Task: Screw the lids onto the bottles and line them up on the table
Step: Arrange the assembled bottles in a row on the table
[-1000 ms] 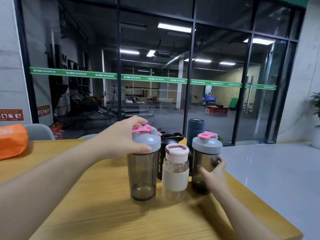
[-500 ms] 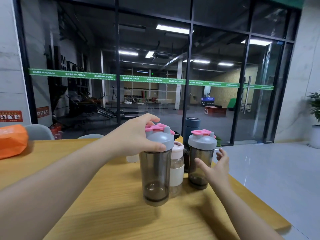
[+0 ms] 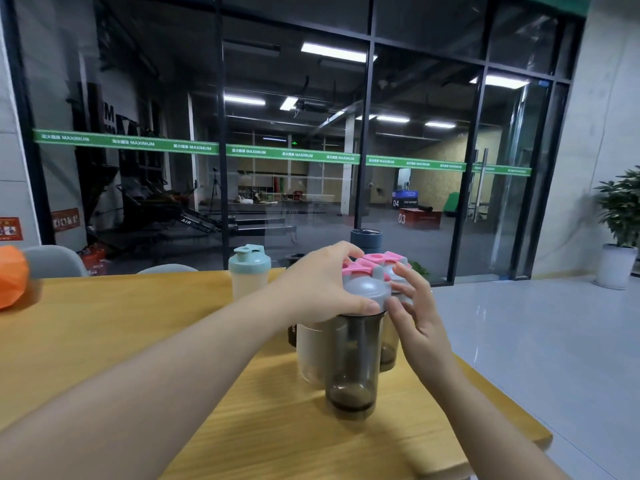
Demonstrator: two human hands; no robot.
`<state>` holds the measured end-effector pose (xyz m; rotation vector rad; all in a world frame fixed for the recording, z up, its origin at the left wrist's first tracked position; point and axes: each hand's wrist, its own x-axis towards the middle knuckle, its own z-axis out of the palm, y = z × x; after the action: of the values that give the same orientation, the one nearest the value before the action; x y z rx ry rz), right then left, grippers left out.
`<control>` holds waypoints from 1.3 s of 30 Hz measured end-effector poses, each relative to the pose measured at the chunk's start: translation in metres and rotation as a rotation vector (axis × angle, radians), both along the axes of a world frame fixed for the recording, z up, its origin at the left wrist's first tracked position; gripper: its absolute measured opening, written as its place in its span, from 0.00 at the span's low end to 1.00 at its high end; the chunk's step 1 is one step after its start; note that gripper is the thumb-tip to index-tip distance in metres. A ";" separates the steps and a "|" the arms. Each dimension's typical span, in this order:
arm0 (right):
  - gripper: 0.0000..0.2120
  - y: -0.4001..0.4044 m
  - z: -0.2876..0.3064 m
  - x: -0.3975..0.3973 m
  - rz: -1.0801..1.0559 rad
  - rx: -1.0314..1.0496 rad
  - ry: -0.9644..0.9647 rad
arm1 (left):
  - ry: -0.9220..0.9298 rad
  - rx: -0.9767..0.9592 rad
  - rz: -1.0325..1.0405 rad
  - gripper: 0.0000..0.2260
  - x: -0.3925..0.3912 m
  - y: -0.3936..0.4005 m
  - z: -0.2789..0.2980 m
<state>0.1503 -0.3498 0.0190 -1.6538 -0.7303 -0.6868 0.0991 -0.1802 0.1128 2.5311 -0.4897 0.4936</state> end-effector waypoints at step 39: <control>0.50 -0.043 -0.026 0.013 -0.129 -0.090 0.142 | -0.099 -0.064 0.261 0.37 0.068 0.023 -0.081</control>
<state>0.1632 -0.3926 -0.0066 -1.8241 -0.5632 -0.6269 0.1669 -0.1570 0.0316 2.5299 -0.1743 0.7209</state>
